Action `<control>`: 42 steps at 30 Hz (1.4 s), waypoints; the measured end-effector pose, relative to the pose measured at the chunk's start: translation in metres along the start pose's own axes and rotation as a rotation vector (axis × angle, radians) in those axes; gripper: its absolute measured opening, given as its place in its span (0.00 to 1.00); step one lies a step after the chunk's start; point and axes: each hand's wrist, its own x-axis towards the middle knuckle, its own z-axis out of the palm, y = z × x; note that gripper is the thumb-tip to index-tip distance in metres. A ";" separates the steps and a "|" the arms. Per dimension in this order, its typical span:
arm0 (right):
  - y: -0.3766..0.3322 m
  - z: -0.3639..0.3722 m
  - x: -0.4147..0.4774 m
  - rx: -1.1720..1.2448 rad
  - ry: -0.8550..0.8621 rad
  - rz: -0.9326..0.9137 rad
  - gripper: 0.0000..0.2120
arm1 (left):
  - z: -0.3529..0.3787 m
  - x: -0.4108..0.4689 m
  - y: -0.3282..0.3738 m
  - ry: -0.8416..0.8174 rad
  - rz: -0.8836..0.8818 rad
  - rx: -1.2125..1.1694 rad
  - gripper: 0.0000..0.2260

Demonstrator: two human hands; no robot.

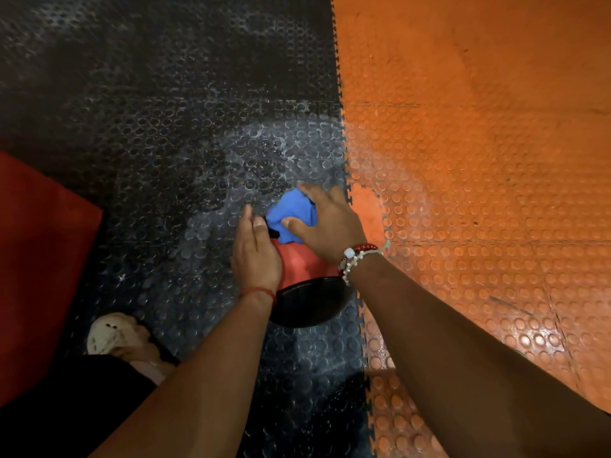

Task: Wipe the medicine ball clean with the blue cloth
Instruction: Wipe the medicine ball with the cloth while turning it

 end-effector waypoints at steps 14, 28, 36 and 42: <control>0.058 0.011 -0.023 0.498 0.242 0.511 0.13 | -0.007 0.003 -0.009 -0.050 0.074 0.261 0.22; 0.081 0.024 -0.009 0.627 0.259 0.627 0.09 | -0.013 0.018 -0.019 -0.122 0.074 0.172 0.32; 0.081 0.026 -0.006 0.626 0.216 0.344 0.08 | -0.014 0.032 -0.022 -0.127 0.004 0.072 0.23; 0.104 0.064 -0.046 1.048 0.297 0.965 0.12 | -0.011 0.035 -0.023 -0.138 -0.026 0.020 0.27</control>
